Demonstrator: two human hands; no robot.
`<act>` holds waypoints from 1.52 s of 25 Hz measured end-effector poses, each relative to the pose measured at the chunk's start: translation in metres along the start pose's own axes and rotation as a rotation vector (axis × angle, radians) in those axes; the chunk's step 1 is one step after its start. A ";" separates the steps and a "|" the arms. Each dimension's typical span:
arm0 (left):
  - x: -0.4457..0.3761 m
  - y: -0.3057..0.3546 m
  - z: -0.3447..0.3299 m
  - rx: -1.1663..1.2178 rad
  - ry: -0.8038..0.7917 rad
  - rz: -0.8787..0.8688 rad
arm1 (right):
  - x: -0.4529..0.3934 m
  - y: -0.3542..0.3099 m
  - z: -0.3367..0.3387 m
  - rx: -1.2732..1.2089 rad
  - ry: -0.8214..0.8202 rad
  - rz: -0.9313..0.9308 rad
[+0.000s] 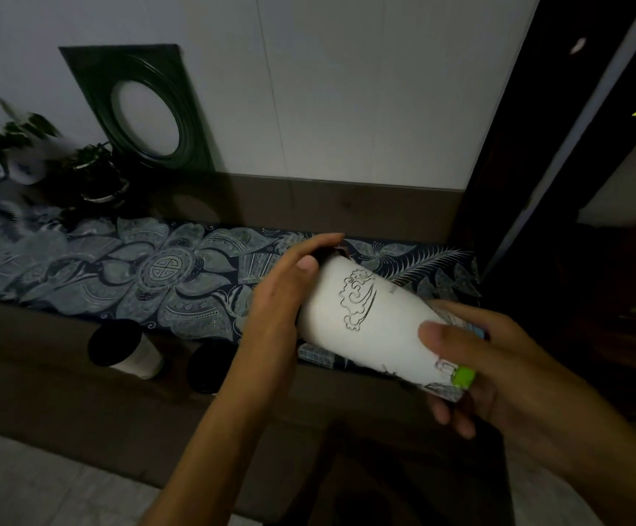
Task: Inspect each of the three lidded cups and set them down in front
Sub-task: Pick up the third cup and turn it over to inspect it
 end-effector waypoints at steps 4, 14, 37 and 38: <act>-0.001 0.001 -0.001 -0.031 0.051 0.018 | 0.006 -0.013 0.000 0.449 0.080 0.175; 0.001 0.008 -0.005 0.021 -0.025 -0.006 | 0.011 -0.012 -0.001 0.027 -0.011 0.097; 0.024 -0.003 -0.058 0.765 -0.065 0.661 | -0.010 -0.090 -0.015 0.054 0.182 0.878; 0.021 -0.004 -0.057 0.748 0.011 0.529 | -0.013 -0.088 -0.014 -0.025 0.281 0.870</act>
Point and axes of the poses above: each hand's wrist, its own x-axis away from the middle knuckle, its own z-axis out of the back of the hand, y = z × x, the point moved 5 cm from there along -x, towards the middle knuckle, and after that the axes turned 6 degrees about -z, right-handed, at the moved point
